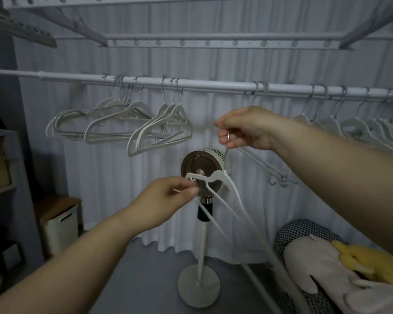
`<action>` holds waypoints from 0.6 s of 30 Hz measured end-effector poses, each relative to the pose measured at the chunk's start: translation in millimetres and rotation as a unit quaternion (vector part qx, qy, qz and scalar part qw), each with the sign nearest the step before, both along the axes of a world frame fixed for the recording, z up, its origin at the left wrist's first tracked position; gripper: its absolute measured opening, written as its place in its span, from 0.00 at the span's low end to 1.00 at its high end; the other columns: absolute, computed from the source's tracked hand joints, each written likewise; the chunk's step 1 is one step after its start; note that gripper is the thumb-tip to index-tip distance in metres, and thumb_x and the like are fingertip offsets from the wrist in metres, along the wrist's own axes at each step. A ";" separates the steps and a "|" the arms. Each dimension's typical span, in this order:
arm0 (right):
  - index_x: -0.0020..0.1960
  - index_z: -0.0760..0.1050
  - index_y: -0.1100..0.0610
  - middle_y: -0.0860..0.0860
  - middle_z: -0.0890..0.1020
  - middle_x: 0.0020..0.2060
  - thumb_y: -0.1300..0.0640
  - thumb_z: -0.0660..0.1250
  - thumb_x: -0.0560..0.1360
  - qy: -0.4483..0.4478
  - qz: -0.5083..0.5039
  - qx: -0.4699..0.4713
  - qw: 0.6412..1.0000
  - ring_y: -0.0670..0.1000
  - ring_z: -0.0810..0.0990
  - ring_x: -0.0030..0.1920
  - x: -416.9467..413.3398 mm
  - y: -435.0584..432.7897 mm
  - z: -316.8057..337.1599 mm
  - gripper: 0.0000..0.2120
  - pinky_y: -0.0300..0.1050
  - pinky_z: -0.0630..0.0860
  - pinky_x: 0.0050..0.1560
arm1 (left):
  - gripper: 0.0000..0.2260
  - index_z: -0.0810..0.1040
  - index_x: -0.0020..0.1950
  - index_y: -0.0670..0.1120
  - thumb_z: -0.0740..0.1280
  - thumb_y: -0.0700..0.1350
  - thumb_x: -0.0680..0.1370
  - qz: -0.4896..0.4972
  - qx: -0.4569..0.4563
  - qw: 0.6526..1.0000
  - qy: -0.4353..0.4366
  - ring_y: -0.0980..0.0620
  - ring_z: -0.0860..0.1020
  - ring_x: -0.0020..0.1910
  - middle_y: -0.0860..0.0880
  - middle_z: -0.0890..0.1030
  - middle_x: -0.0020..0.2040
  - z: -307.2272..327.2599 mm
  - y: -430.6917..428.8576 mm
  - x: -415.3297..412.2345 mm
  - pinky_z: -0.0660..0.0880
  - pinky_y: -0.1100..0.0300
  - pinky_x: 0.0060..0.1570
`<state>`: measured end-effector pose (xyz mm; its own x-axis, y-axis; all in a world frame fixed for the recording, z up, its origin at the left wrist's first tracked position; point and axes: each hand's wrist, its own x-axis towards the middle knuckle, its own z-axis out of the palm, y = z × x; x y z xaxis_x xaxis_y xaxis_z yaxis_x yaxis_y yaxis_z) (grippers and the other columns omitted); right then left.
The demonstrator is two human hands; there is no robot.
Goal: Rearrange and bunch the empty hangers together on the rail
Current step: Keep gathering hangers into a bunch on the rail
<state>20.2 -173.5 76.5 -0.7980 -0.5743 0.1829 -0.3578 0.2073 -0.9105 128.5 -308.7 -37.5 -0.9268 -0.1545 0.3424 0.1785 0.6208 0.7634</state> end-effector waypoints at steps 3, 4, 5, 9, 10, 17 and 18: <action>0.37 0.69 0.61 0.49 0.76 0.14 0.67 0.58 0.77 -0.037 -0.005 -0.069 0.997 0.44 0.76 0.17 -4.7 -2.8 -0.2 0.10 0.33 0.75 0.19 | 0.10 0.76 0.54 0.54 0.63 0.53 0.75 -0.008 0.032 0.999 -0.032 0.58 0.78 0.49 0.56 0.78 0.48 8.4 21.1 -14.2 0.73 0.63 0.52; 0.37 0.69 0.62 0.49 0.76 0.14 0.67 0.58 0.77 -0.049 -0.003 -0.093 0.994 0.44 0.77 0.17 -6.4 -4.1 0.7 0.10 0.34 0.75 0.20 | 0.14 0.74 0.58 0.53 0.64 0.54 0.74 0.001 0.033 0.999 -0.041 0.57 0.78 0.49 0.56 0.78 0.47 10.0 25.9 -19.3 0.73 0.62 0.51; 0.37 0.70 0.62 0.50 0.76 0.14 0.67 0.59 0.77 -0.059 0.000 -0.113 0.992 0.44 0.77 0.17 -8.1 -5.3 1.9 0.10 0.34 0.75 0.20 | 0.15 0.72 0.58 0.54 0.66 0.55 0.73 0.009 0.018 0.999 -0.046 0.58 0.78 0.46 0.56 0.77 0.45 10.6 29.2 -24.4 0.73 0.63 0.48; 0.37 0.70 0.62 0.50 0.77 0.15 0.67 0.60 0.76 -0.074 0.007 -0.149 0.986 0.44 0.78 0.18 -17.2 -9.3 2.5 0.09 0.34 0.75 0.20 | 0.17 0.73 0.59 0.51 0.70 0.45 0.72 0.039 -0.070 0.996 -0.036 0.63 0.73 0.33 0.62 0.72 0.40 8.3 37.9 -40.3 0.70 0.73 0.35; 0.37 0.70 0.62 0.50 0.77 0.15 0.67 0.60 0.76 -0.074 0.009 -0.148 0.986 0.44 0.78 0.18 -20.5 -10.1 1.6 0.09 0.34 0.75 0.20 | 0.16 0.74 0.60 0.48 0.68 0.42 0.72 0.048 -0.086 0.995 -0.035 0.63 0.72 0.32 0.61 0.73 0.40 7.8 37.6 -43.9 0.70 0.73 0.33; 0.35 0.70 0.64 0.51 0.77 0.15 0.67 0.60 0.76 -0.064 0.012 -0.141 0.988 0.44 0.78 0.18 -57.1 -9.0 9.1 0.10 0.33 0.75 0.20 | 0.12 0.78 0.55 0.44 0.63 0.38 0.73 0.116 -0.154 0.981 -0.030 0.56 0.73 0.31 0.48 0.81 0.49 15.3 30.8 -70.2 0.72 0.65 0.33; 0.35 0.70 0.64 0.51 0.78 0.16 0.67 0.60 0.76 -0.063 0.013 -0.142 0.988 0.44 0.78 0.18 -62.4 -9.7 11.0 0.10 0.33 0.75 0.20 | 0.11 0.79 0.54 0.44 0.63 0.39 0.73 0.126 -0.165 0.978 -0.036 0.54 0.74 0.31 0.47 0.82 0.46 17.8 30.1 -73.8 0.73 0.63 0.33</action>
<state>-42.2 -183.3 87.6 -0.8103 -0.5350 0.2392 -0.2389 -0.0711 -0.9684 54.7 -278.5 -19.7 -0.8968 -0.2731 0.3481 -0.0581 0.8527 0.5192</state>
